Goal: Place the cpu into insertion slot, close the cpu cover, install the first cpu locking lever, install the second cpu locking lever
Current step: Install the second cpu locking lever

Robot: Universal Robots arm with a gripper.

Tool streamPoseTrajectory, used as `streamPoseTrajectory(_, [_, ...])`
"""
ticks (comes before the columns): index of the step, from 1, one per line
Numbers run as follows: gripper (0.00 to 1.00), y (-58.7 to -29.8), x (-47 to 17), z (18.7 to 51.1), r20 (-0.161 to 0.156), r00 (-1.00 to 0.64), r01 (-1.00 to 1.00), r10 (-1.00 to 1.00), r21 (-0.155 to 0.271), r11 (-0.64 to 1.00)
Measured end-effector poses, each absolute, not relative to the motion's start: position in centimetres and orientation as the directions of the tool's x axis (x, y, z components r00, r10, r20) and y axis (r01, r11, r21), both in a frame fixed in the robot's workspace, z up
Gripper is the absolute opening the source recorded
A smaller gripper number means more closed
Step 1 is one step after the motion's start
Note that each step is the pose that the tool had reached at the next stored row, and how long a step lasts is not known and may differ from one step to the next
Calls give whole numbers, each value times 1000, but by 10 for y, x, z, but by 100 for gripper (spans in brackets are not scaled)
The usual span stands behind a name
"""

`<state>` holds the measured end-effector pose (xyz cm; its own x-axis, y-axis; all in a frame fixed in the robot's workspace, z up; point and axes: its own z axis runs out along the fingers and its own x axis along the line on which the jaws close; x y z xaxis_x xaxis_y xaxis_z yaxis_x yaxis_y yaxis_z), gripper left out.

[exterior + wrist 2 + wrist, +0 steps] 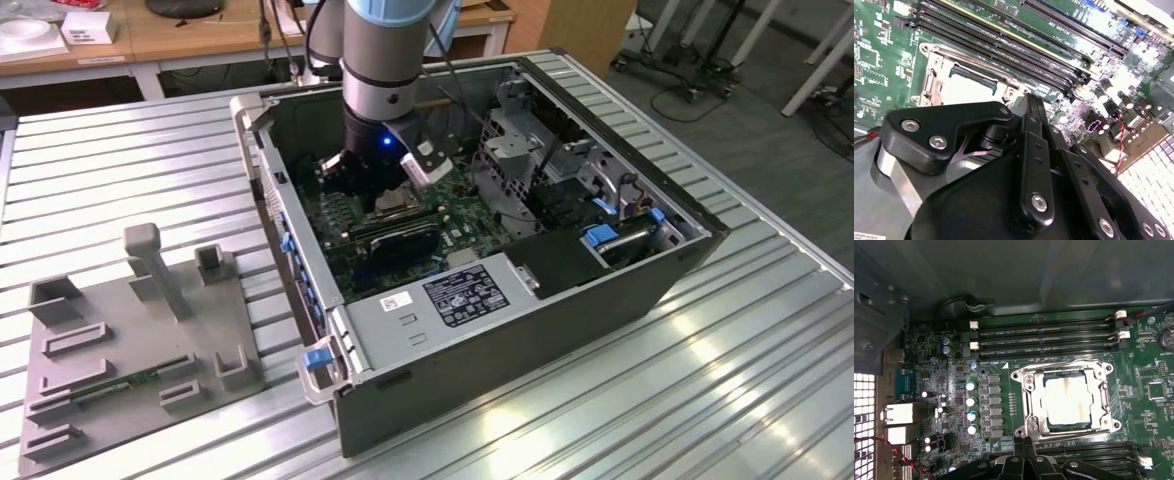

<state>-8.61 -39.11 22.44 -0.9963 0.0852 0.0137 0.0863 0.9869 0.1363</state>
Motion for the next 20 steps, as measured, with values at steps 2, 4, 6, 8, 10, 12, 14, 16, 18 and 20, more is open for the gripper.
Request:
streamPoseTrajectory(2, [11,-391,-86,224,14,-996,86,85,136,987])
streamPoseTrajectory(4, [11,-391,-86,225,14,-996,86,85,136,987])
streamPoseTrajectory(6, [11,-391,-86,225,14,-996,86,85,136,987])
streamPoseTrajectory(8, [11,-391,-83,225,14,-996,86,85,136,987])
streamPoseTrajectory(10, [11,-391,-80,224,14,-996,86,85,136,987])
streamPoseTrajectory(12, [11,-390,-75,224,14,-996,86,85,136,987])
streamPoseTrajectory(14, [11,-390,-70,224,14,-996,86,85,136,987])
streamPoseTrajectory(16, [11,-390,-64,224,14,-996,86,85,136,987])
streamPoseTrajectory(18, [11,-389,-60,223,14,-996,86,85,136,987])
streamPoseTrajectory(20, [11,-388,-56,223,14,-996,86,85,136,987])
